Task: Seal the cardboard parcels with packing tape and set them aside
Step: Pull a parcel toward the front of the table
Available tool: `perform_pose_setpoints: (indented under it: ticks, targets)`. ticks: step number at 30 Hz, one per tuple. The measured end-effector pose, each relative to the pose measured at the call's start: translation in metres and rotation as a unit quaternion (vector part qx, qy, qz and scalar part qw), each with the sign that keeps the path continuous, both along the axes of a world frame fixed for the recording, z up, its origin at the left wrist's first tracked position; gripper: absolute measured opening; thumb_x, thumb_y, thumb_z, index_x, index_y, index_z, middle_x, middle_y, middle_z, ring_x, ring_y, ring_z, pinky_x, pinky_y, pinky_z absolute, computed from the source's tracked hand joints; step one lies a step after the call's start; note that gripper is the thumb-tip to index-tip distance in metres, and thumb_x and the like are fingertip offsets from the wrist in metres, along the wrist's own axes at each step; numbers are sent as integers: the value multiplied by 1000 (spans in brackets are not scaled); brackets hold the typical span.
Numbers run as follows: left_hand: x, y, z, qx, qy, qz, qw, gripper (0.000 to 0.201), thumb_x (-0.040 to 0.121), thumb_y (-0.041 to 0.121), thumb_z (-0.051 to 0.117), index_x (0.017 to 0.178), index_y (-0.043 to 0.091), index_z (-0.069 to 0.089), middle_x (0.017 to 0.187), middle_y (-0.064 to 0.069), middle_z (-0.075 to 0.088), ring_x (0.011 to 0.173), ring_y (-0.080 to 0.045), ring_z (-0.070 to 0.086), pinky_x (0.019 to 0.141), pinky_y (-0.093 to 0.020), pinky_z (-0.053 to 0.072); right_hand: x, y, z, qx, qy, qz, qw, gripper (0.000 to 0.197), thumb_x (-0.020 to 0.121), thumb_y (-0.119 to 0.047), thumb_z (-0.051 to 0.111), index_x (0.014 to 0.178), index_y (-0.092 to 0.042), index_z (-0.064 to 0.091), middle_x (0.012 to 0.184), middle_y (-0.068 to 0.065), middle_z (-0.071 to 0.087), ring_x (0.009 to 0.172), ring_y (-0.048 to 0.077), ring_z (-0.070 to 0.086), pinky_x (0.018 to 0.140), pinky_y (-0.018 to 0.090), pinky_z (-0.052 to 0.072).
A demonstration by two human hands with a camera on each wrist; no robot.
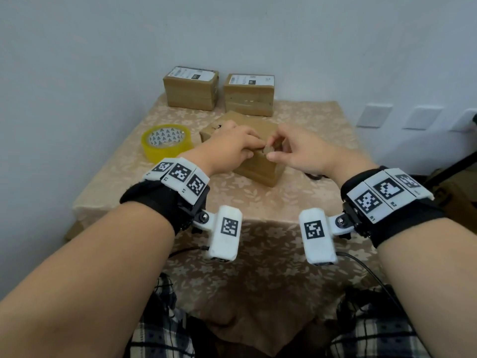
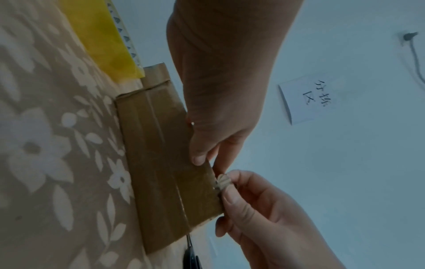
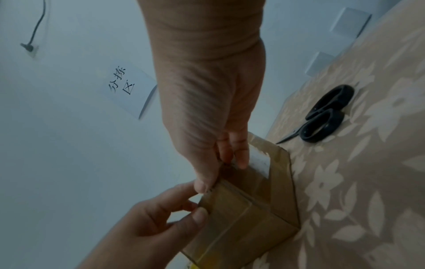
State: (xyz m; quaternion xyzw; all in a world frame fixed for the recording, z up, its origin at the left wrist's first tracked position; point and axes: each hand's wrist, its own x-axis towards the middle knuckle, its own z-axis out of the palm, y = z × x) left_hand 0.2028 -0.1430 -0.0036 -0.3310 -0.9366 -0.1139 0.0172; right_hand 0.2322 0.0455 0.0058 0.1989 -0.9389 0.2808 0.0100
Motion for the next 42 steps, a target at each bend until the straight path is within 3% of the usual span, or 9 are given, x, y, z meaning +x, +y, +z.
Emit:
perform_pose_setpoints:
  ticks: [5, 10, 13, 18, 22, 26, 34, 37, 42]
  targets:
    - [5, 1, -2, 150, -76, 22, 985, 29, 93, 23, 56, 121, 23, 60, 128, 0, 51, 123, -19, 38, 102, -24, 22, -1, 4, -3, -130, -47, 2, 990, 17, 92, -3, 58, 102, -17, 61, 84, -2, 60, 73, 4, 56, 73, 12, 48]
    - [8, 10, -9, 216, -110, 84, 966, 5, 90, 40, 59, 85, 37, 58, 111, 1, 49, 119, -26, 37, 108, -41, 28, -7, 4, -14, -165, 4, -47, 985, 26, 84, -8, 71, 104, -16, 57, 87, -3, 52, 71, 4, 47, 67, 15, 39]
    - [6, 12, -11, 262, -136, 84, 952, 11, 82, 47, 63, 73, 41, 59, 108, -1, 53, 116, -27, 42, 106, -45, 32, -11, 12, -21, -148, 16, -102, 984, 32, 84, -30, 71, 112, -27, 55, 116, 3, 51, 99, 8, 50, 77, 14, 36]
    - [6, 7, -13, 308, -156, 79, 935, 11, 82, 40, 69, 80, 30, 64, 115, -3, 54, 116, -23, 45, 103, -38, 35, -14, 11, -27, -124, -63, -120, 983, 63, 87, -52, 59, 143, -33, 37, 150, 6, 30, 134, 22, 36, 108, 36, 33]
    - [8, 9, -14, 276, -118, 147, 943, 29, 83, 43, 67, 105, 28, 58, 124, 3, 40, 124, -20, 30, 102, -34, 29, -17, 7, -27, -138, -72, -160, 975, 56, 80, -60, 63, 126, -32, 51, 132, 5, 42, 112, 19, 51, 86, 28, 42]
    - [4, 9, -11, 201, -81, 218, 951, 66, 76, 59, 65, 127, 24, 43, 133, -3, 28, 127, -24, 24, 99, -32, 26, -15, 4, -23, -120, -72, -227, 964, 58, 73, -64, 68, 115, -29, 50, 120, 3, 33, 114, 27, 47, 97, 40, 46]
    - [1, 2, -23, 333, -193, 212, 898, 50, 80, 56, 64, 104, 17, 45, 104, -4, 58, 97, -18, 58, 87, -41, 51, -8, -18, -19, -23, -56, -303, 951, 91, 64, -77, 62, 129, -18, 39, 131, 12, 30, 122, 35, 37, 99, 42, 37]
    - [-2, -12, -9, 269, -86, 207, 937, 36, 92, 45, 52, 109, 13, 52, 104, 1, 57, 95, -13, 54, 83, -29, 44, -10, -29, -21, -13, -57, -336, 940, 106, 65, -81, 58, 140, -12, 28, 141, 16, 25, 127, 38, 33, 100, 48, 38]
    - [-17, -63, -18, -61, 29, 356, 932, 52, 93, 42, 51, 132, 8, 43, 135, -16, 46, 127, -34, 40, 109, -47, 26, -11, -44, -19, 22, -47, -318, 947, 104, 73, -83, 43, 143, -8, 24, 146, 19, 24, 131, 37, 28, 98, 48, 37]
